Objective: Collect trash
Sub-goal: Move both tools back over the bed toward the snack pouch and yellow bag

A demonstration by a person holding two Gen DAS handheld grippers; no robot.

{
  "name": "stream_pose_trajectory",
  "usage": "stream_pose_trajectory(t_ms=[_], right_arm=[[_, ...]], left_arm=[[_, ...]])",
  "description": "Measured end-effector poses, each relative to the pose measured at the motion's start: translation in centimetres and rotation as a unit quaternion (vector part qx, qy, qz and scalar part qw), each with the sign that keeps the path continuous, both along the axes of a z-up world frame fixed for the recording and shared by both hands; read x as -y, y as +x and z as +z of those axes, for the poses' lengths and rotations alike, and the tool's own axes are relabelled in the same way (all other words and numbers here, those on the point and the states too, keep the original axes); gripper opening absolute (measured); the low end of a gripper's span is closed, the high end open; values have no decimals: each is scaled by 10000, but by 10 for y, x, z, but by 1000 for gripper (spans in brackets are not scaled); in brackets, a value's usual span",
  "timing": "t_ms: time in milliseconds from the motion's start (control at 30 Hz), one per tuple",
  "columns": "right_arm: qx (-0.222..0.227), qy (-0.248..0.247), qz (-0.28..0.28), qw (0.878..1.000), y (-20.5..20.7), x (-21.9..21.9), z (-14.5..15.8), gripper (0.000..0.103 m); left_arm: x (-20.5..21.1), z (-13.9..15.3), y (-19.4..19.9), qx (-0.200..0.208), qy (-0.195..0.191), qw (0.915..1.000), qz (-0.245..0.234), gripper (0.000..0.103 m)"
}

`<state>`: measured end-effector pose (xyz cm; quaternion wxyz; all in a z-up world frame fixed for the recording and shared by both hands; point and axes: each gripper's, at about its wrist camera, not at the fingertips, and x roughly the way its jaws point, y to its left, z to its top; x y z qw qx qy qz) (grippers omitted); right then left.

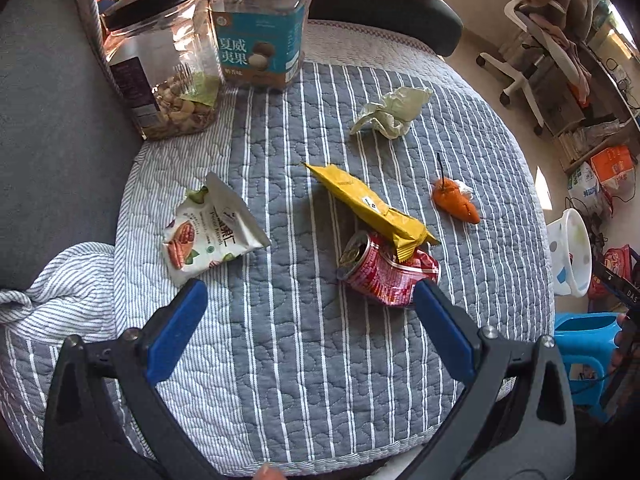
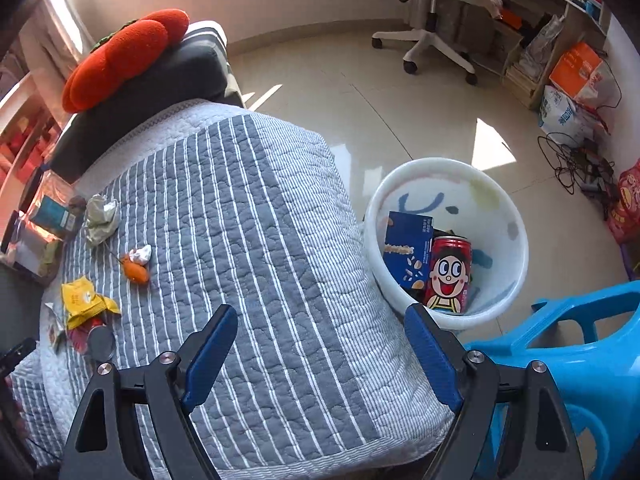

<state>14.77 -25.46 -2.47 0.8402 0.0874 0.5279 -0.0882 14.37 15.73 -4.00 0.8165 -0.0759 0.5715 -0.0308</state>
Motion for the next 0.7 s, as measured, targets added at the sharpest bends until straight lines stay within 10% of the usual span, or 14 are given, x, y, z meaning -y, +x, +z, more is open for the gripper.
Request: stream_pose_trajectory(t_ms=[267,700], right_arm=[[-169,-45,525,9985,13,-52,-9,87],[-318,9,1026,9942,41,-121,-27,87]], left_arm=[[-29,-28,17,-309,648,9973,-134,102],[-70,-77,47,-709,183,9909,1129,102]])
